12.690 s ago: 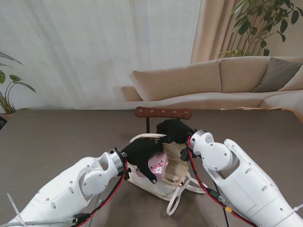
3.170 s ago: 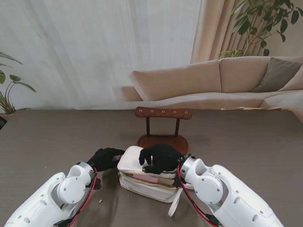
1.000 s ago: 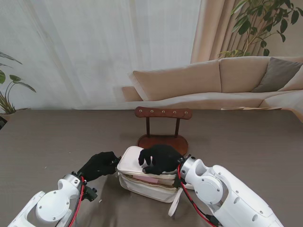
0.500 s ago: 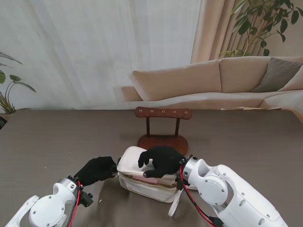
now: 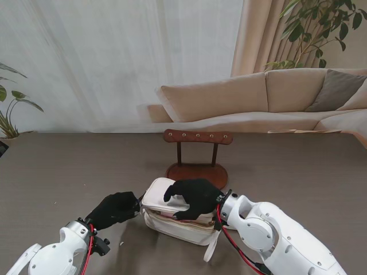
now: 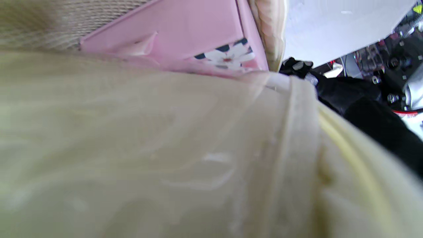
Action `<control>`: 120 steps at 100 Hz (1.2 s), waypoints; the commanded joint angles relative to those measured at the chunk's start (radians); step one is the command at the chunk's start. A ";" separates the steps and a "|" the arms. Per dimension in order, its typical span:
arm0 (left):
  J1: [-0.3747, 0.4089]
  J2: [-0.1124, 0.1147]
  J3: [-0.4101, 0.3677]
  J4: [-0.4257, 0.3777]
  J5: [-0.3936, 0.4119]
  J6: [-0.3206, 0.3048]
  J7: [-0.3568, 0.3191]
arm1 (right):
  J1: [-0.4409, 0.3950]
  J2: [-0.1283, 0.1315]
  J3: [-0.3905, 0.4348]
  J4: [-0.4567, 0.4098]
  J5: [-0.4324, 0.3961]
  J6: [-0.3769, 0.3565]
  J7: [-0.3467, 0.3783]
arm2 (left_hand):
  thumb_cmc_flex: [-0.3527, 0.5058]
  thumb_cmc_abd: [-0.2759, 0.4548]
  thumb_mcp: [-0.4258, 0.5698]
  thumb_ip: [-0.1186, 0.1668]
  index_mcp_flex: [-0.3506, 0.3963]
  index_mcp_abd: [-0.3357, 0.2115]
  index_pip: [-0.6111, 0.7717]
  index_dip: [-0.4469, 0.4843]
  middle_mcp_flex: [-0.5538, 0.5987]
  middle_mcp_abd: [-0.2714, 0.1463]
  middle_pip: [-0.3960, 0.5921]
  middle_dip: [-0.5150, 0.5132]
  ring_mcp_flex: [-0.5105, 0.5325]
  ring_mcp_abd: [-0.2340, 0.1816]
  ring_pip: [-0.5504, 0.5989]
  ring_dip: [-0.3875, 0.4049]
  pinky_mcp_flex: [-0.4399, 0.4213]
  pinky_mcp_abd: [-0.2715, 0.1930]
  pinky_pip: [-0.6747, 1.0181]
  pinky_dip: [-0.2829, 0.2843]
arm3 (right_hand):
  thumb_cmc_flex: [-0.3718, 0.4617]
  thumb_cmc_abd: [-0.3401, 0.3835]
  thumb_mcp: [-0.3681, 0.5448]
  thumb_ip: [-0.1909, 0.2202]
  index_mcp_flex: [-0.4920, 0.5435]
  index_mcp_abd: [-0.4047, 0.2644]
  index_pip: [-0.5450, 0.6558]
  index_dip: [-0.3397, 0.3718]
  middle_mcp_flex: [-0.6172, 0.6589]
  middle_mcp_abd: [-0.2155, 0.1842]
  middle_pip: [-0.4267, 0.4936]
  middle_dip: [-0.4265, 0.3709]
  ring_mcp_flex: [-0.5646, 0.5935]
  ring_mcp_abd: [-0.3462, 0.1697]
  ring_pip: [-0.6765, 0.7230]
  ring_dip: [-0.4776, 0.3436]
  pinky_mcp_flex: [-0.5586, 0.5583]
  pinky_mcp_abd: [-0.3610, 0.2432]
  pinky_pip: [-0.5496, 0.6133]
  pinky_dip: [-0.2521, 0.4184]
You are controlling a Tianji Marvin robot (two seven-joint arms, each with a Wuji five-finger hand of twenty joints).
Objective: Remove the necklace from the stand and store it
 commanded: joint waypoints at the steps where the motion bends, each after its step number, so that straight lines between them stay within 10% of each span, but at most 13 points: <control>1: 0.012 -0.008 -0.003 -0.011 -0.012 -0.009 -0.005 | -0.022 0.002 -0.013 0.027 -0.016 -0.007 0.020 | 0.030 0.019 -0.023 -0.022 0.038 -0.038 0.092 0.034 0.014 0.017 -0.005 -0.002 0.007 0.019 -0.010 0.002 -0.022 -0.009 0.015 0.015 | -0.038 0.005 -0.033 0.018 -0.042 -0.013 -0.004 -0.016 -0.049 0.005 0.008 -0.013 -0.141 0.065 -0.375 -0.173 -0.426 -0.002 -0.057 -0.038; 49: 0.067 -0.004 -0.068 -0.083 0.017 -0.023 -0.013 | -0.052 0.016 0.009 0.059 -0.176 -0.085 -0.078 | 0.031 0.019 -0.031 -0.019 0.042 -0.045 0.085 0.032 0.014 0.014 -0.010 -0.005 0.001 0.021 -0.012 0.002 -0.026 -0.013 0.011 0.014 | -0.076 0.008 -0.070 0.014 -0.038 -0.006 0.002 -0.030 -0.112 0.005 0.015 -0.027 -0.201 0.038 -0.374 -0.184 -0.467 -0.011 -0.101 -0.036; 99: 0.120 0.025 -0.119 -0.196 0.094 -0.023 -0.130 | -0.022 0.011 -0.023 0.106 -0.180 -0.069 -0.115 | 0.027 0.022 -0.039 -0.017 0.049 -0.067 0.075 0.033 0.012 0.001 -0.015 -0.007 -0.003 0.010 -0.020 -0.001 -0.026 -0.019 0.008 0.014 | 0.028 0.141 0.094 0.038 0.134 -0.041 0.092 -0.002 0.093 -0.054 0.075 -0.016 -0.034 0.002 -0.296 -0.169 -0.381 -0.038 -0.039 -0.036; 110: 0.141 0.030 -0.133 -0.221 0.112 -0.026 -0.148 | -0.013 0.012 -0.032 0.117 -0.176 -0.069 -0.111 | 0.025 0.024 -0.042 -0.017 0.049 -0.073 0.071 0.032 0.012 0.000 -0.015 -0.008 -0.004 0.004 -0.020 -0.001 -0.023 -0.026 0.009 0.013 | 0.047 0.131 0.109 -0.022 0.151 -0.056 0.116 -0.068 0.135 -0.062 0.071 0.003 0.003 -0.005 -0.282 -0.158 -0.363 -0.045 -0.008 -0.060; 120: 0.157 0.032 -0.141 -0.233 0.134 -0.029 -0.154 | -0.009 0.012 -0.035 0.122 -0.173 -0.070 -0.106 | 0.021 0.025 -0.044 -0.016 0.048 -0.077 0.069 0.033 0.011 -0.006 -0.015 -0.008 -0.006 -0.001 -0.017 0.000 -0.023 -0.027 0.008 0.013 | 0.024 0.097 0.092 0.025 0.146 -0.051 0.112 -0.044 0.132 -0.052 0.065 0.008 0.002 -0.002 -0.285 -0.155 -0.367 -0.043 -0.002 -0.068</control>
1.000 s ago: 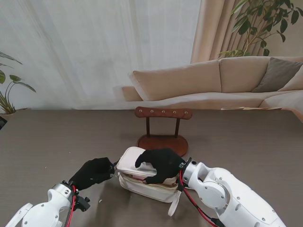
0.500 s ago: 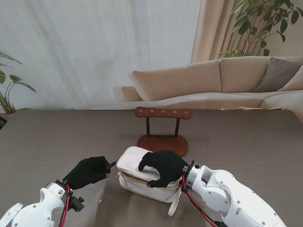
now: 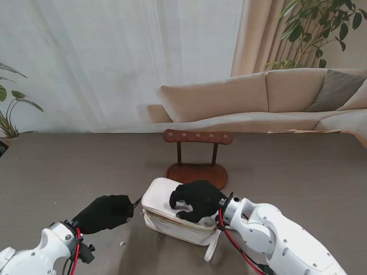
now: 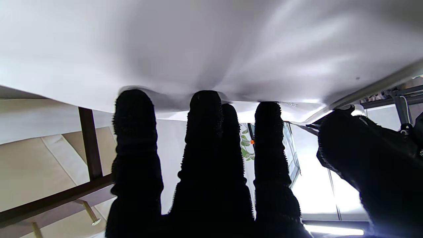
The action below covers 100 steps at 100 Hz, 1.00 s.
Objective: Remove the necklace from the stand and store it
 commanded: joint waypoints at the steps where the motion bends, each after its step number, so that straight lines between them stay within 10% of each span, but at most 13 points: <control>1: 0.017 0.003 -0.002 -0.018 0.006 -0.006 -0.022 | -0.022 0.006 -0.017 0.052 -0.015 0.005 0.043 | 0.021 0.006 -0.024 -0.016 0.048 -0.080 0.122 0.033 0.011 -0.006 -0.005 -0.007 -0.006 -0.002 -0.005 0.001 -0.019 -0.028 0.009 0.013 | -0.013 -0.028 0.021 0.015 0.018 -0.009 0.007 0.003 0.020 0.007 0.000 0.013 0.032 0.179 -0.348 -0.155 -0.399 -0.015 -0.016 -0.071; 44: 0.019 0.012 0.007 0.012 0.127 0.023 -0.045 | -0.032 0.024 -0.004 -0.008 -0.019 -0.011 0.147 | 0.021 0.006 -0.027 -0.016 0.049 -0.082 0.120 0.031 0.010 -0.011 -0.006 -0.012 -0.009 -0.008 -0.008 -0.001 -0.019 -0.033 0.006 0.010 | -0.119 -0.106 -0.151 0.001 -0.246 0.090 -0.133 -0.044 -0.209 0.050 -0.030 0.016 -0.121 0.225 -0.374 -0.144 -0.502 0.017 -0.108 -0.060; 100: 0.141 0.020 -0.020 -0.052 0.259 0.039 -0.073 | -0.022 0.020 -0.037 0.012 -0.068 0.059 0.087 | 0.007 -0.001 -0.017 -0.018 0.056 -0.099 0.126 0.015 0.017 -0.025 -0.004 -0.022 -0.008 -0.023 0.003 0.002 -0.005 -0.043 0.008 0.002 | 0.009 -0.048 0.029 0.038 -0.086 0.003 -0.066 -0.021 -0.060 0.028 0.008 0.020 0.014 0.204 -0.306 -0.124 -0.421 -0.005 -0.058 -0.030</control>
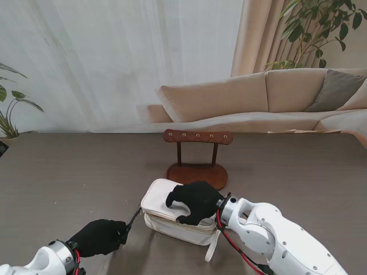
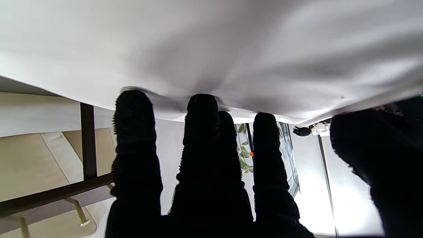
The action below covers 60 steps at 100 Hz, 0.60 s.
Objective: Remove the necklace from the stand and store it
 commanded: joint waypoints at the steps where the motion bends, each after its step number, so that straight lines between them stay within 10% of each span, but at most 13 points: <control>1: 0.028 0.000 -0.005 -0.019 0.008 0.001 -0.029 | -0.020 0.006 -0.022 0.062 -0.010 0.010 0.043 | 0.007 -0.001 0.001 -0.005 0.056 -0.038 0.110 0.015 0.016 -0.010 -0.004 -0.009 -0.007 -0.015 0.004 0.002 -0.005 -0.027 0.009 0.002 | 0.025 0.036 0.055 0.037 0.032 -0.027 0.028 0.017 0.036 -0.005 0.016 0.004 0.063 0.177 -0.322 -0.144 -0.395 -0.015 -0.010 -0.009; 60: 0.037 0.005 0.048 -0.077 0.002 -0.020 -0.037 | 0.005 0.001 -0.052 0.101 0.042 0.026 0.065 | 0.002 -0.002 0.002 -0.006 0.056 -0.041 0.111 0.010 0.019 -0.013 -0.003 -0.017 -0.003 -0.014 0.001 -0.001 0.001 -0.029 0.013 -0.004 | 0.049 0.068 0.096 0.033 0.073 -0.031 0.053 0.035 0.100 -0.026 0.030 0.024 0.129 0.157 -0.282 -0.122 -0.357 -0.035 0.046 -0.019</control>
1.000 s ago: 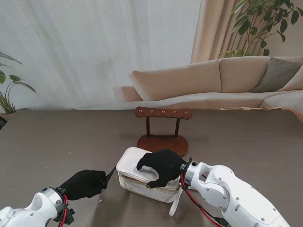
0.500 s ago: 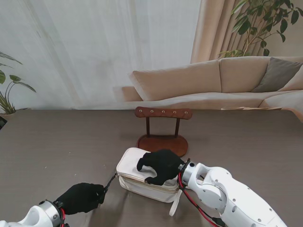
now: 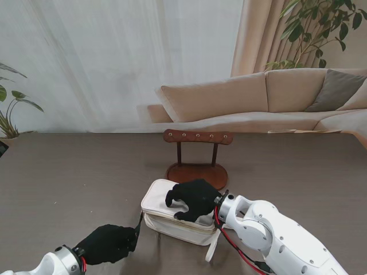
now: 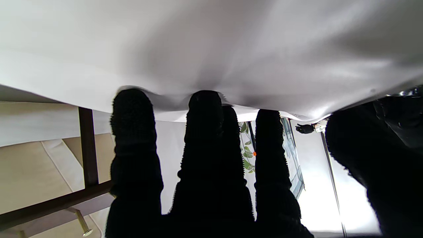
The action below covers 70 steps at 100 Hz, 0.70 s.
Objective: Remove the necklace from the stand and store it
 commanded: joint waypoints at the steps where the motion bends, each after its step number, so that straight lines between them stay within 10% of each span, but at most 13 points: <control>1: -0.012 0.000 0.018 0.000 -0.011 -0.008 -0.031 | -0.035 0.011 -0.020 0.068 -0.014 0.010 0.050 | 0.002 -0.001 0.003 -0.005 0.057 -0.054 0.110 0.009 0.019 -0.010 -0.003 -0.004 -0.003 -0.013 0.002 -0.001 -0.002 -0.028 0.013 -0.003 | 0.040 0.051 0.075 0.033 0.015 -0.006 0.013 0.015 0.034 0.000 -0.007 -0.001 0.052 0.175 -0.294 -0.155 -0.402 -0.034 -0.029 -0.020; 70: -0.074 0.008 0.077 0.031 -0.029 0.015 -0.056 | -0.133 -0.012 0.170 -0.059 0.160 0.095 0.114 | 0.000 -0.005 0.010 -0.007 0.059 -0.049 0.113 0.008 0.022 -0.012 -0.010 -0.014 0.000 -0.008 -0.014 -0.011 0.001 -0.027 0.014 -0.008 | -0.044 0.056 -0.078 0.036 -0.075 0.005 -0.030 -0.001 -0.061 0.038 -0.115 -0.089 -0.073 0.262 -0.502 -0.254 -0.456 0.028 -0.104 -0.052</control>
